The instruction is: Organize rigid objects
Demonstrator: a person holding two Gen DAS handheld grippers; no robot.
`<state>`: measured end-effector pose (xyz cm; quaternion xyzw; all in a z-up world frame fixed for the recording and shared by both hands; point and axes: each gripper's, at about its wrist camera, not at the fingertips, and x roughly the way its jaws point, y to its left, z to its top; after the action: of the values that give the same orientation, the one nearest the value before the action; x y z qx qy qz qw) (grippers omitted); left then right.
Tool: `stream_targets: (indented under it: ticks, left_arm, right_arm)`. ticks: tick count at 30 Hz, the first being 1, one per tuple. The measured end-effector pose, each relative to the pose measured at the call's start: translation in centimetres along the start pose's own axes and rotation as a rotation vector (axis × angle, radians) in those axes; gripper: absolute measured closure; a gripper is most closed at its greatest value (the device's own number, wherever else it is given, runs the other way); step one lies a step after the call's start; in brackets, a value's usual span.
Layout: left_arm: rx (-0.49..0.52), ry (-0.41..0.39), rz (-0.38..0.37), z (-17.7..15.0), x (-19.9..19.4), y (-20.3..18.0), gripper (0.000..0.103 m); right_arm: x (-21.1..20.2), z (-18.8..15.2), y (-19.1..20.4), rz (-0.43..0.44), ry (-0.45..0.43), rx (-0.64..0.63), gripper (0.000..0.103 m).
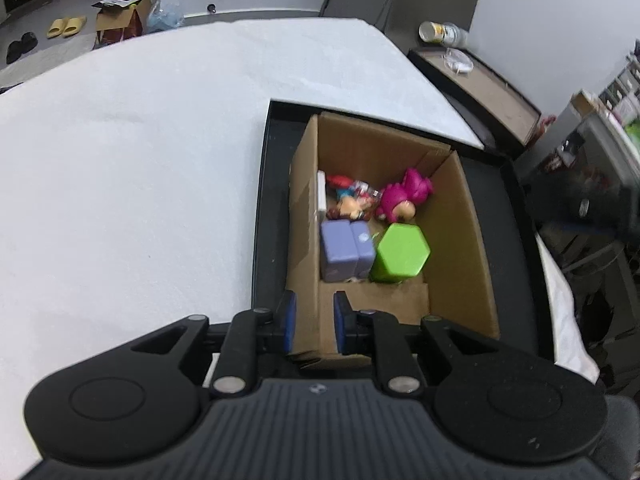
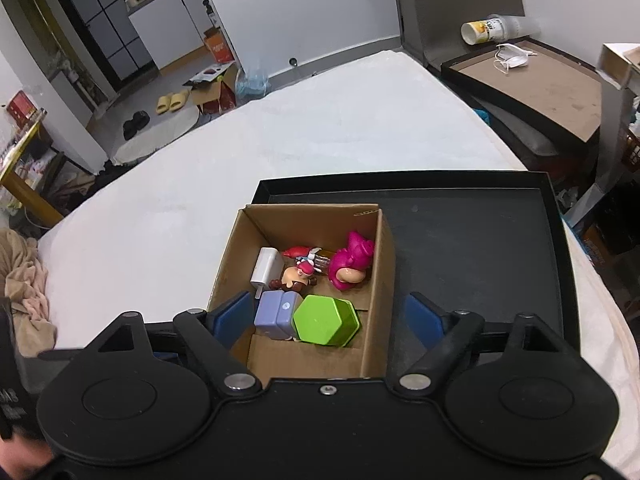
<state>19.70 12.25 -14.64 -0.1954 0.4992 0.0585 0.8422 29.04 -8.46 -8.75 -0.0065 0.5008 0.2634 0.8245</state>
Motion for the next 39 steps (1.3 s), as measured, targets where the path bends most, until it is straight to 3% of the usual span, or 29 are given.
stream_targets:
  ticks: [7, 10, 15, 18, 32, 39]
  left_arm:
    - [0.041, -0.033, 0.001, 1.4, -4.0, -2.1, 0.081]
    - [0.06, -0.047, 0.0, 1.6, -5.3, -3.1, 0.068]
    - [0.082, -0.096, -0.015, 1.8, -7.8, -4.5, 0.038]
    - [0.104, -0.12, -0.022, 1.9, -9.0, -5.2, 0.028]
    - [0.166, -0.191, -0.042, 0.7, -13.5, -6.6, 0.007]
    - [0.205, -0.225, -0.05, -0.3, -15.6, -7.0, 0.001]
  right_arm:
    - [-2.3, -0.9, -0.7, -0.006, -0.043, 0.013, 0.007]
    - [-3.4, -1.1, -0.9, -0.003, -0.061, 0.021, 0.0]
    - [-5.5, -1.8, -1.4, -0.016, -0.1, 0.046, 0.0]
    - [-6.9, -2.1, -1.8, -0.031, -0.124, 0.059, 0.0]
    - [-12.6, -4.0, -3.0, -0.081, -0.211, 0.113, 0.0]
    - [-15.1, -4.7, -2.3, -0.105, -0.253, 0.114, 0.0]
